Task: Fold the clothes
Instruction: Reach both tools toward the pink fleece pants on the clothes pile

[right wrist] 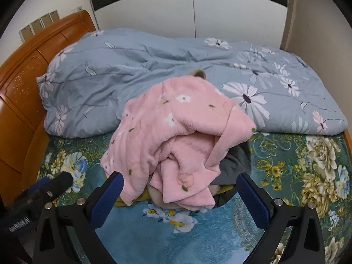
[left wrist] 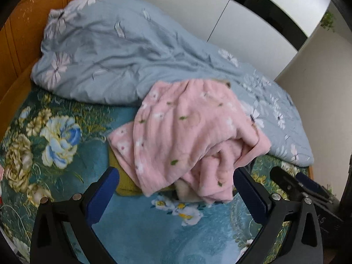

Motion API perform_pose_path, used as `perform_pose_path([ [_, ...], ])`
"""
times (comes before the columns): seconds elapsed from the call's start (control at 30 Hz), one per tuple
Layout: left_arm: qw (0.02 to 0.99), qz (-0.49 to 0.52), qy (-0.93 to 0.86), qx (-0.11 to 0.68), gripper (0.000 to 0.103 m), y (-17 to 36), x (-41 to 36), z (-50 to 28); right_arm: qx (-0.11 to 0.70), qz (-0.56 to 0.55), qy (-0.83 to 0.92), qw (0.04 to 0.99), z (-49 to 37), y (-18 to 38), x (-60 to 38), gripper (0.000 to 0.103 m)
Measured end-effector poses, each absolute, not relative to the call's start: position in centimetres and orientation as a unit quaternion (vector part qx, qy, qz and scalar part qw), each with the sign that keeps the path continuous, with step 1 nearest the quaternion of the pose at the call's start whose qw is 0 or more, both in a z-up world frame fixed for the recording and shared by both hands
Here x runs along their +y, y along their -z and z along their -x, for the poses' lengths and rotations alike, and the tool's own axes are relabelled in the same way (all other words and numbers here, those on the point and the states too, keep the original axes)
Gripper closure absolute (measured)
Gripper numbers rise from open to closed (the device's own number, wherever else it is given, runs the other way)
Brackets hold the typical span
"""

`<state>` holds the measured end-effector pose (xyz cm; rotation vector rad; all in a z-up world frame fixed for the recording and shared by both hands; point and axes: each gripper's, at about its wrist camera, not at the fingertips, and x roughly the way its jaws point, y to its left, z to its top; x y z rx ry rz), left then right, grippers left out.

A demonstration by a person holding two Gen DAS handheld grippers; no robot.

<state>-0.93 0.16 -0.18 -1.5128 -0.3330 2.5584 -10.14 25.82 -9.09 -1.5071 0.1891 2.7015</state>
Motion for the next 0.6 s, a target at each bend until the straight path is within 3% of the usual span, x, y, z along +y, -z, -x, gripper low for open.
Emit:
perform_pose_path([
  [0.13, 0.072, 0.490, -0.864, -0.083, 0.000, 2.2, 0.9, 1.8, 0.064, 0.482, -0.874, 0.019, 10.1, 9.1, 26.1, 0.000],
  [0.6, 0.063, 0.517, -0.844, -0.131, 0.000, 8.2, 0.6, 3.1, 0.066, 0.504, -0.861, 0.021, 12.0, 10.4, 25.6, 0.000],
])
